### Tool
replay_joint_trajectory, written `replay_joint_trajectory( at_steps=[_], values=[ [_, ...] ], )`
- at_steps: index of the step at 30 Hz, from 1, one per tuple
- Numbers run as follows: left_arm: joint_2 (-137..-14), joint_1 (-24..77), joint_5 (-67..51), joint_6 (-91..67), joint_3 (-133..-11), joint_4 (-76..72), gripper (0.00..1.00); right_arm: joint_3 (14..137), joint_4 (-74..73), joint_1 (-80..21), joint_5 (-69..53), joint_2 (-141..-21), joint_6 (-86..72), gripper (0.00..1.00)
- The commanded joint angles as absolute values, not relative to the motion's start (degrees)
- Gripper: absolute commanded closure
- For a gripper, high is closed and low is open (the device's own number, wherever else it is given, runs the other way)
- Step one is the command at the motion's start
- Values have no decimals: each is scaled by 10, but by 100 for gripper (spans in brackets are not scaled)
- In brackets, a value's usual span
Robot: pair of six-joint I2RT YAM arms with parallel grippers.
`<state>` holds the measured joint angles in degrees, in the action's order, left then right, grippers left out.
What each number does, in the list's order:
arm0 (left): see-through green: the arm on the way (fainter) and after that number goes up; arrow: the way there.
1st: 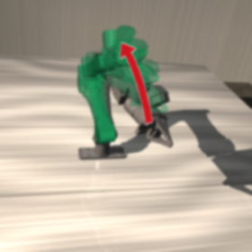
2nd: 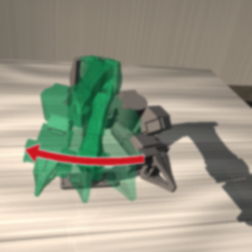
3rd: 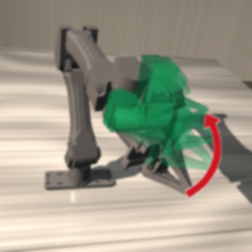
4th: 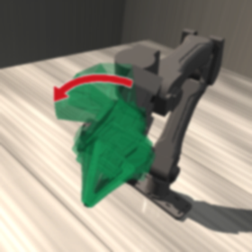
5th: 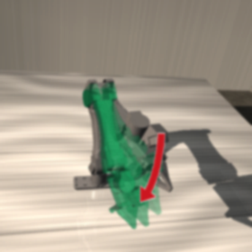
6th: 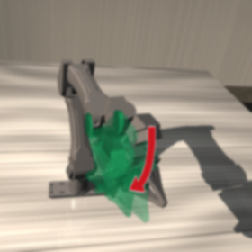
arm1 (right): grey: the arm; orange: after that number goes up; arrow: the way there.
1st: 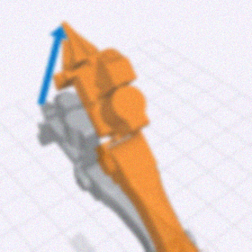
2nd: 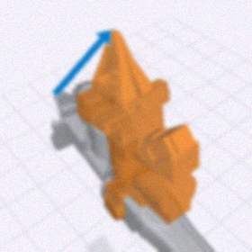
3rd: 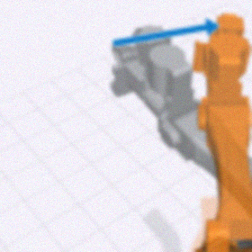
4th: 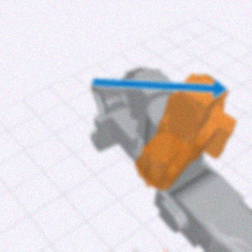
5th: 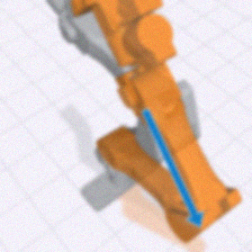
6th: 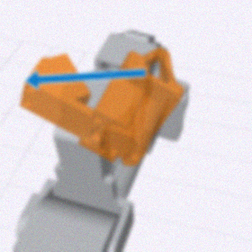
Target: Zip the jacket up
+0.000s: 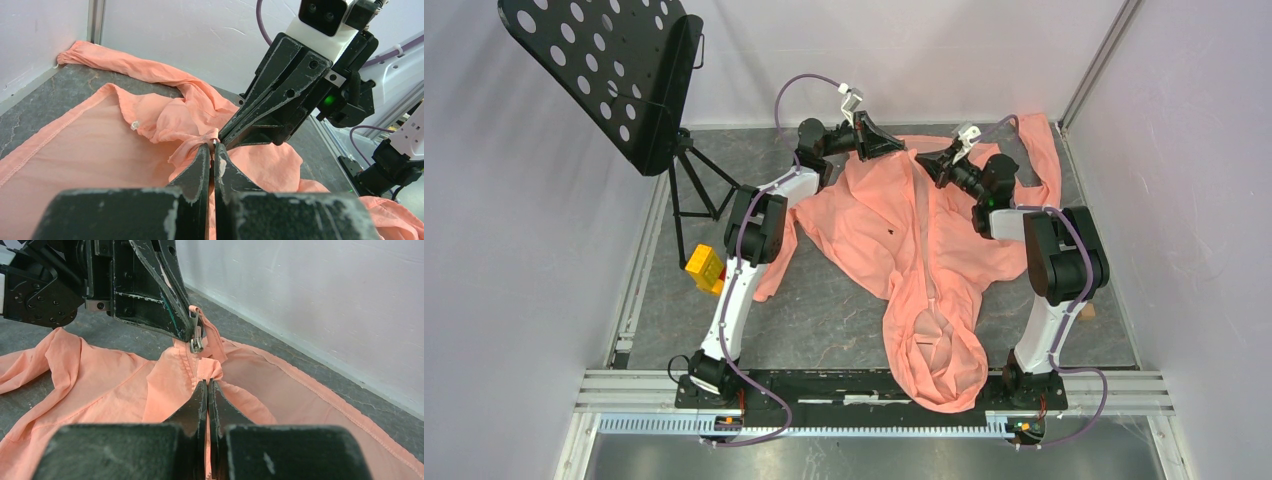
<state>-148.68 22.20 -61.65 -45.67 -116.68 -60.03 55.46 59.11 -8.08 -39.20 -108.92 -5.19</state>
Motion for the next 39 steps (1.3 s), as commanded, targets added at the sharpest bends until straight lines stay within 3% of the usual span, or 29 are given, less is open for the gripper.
replay_joint_trajectory(
  at_steps=[1,39],
  values=[
    [-1490,218,-617,-468,-1186,-612,98,548,639,-78,-400,-1072,-59,100],
    [-1489,224,-636,-477,-1189,-618,98,549,644,-73,-375,-1080,-72,100]
  ],
)
